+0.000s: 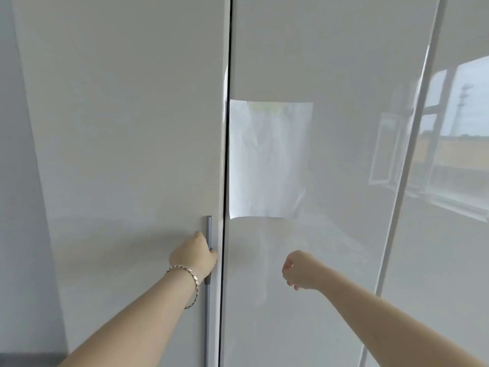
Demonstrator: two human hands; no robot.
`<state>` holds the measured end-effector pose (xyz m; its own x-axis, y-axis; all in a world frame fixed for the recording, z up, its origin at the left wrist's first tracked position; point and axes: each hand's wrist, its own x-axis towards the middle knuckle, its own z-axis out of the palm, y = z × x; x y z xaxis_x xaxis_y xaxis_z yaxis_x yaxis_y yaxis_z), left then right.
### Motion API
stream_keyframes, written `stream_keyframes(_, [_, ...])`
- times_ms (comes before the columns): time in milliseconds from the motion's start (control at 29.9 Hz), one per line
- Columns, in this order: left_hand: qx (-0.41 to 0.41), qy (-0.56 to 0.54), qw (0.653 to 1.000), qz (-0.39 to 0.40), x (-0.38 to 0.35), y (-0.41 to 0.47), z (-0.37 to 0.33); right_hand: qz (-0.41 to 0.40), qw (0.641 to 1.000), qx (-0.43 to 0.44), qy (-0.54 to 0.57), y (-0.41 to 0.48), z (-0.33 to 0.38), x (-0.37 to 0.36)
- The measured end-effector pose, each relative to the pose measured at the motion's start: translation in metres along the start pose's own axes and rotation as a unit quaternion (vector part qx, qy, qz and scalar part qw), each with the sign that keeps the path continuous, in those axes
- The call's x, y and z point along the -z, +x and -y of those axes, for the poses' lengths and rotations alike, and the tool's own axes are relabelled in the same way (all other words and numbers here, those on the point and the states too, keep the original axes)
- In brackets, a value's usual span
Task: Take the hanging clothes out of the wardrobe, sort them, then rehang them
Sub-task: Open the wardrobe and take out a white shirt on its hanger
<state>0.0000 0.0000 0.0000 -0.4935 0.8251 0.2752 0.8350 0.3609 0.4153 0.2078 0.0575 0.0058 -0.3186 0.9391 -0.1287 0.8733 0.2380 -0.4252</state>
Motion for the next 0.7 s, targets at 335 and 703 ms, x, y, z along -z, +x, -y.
stream_keyframes(335, [0.013,0.031,0.996,-0.077,-0.037,0.019,0.002,0.017,0.998,0.054,-0.008,0.044,0.013,-0.008])
stream_keyframes(703, [-0.043,0.024,0.998,-0.048,0.013,-0.072,0.041,-0.015,0.997,0.042,-0.064,-0.051,0.040,-0.028])
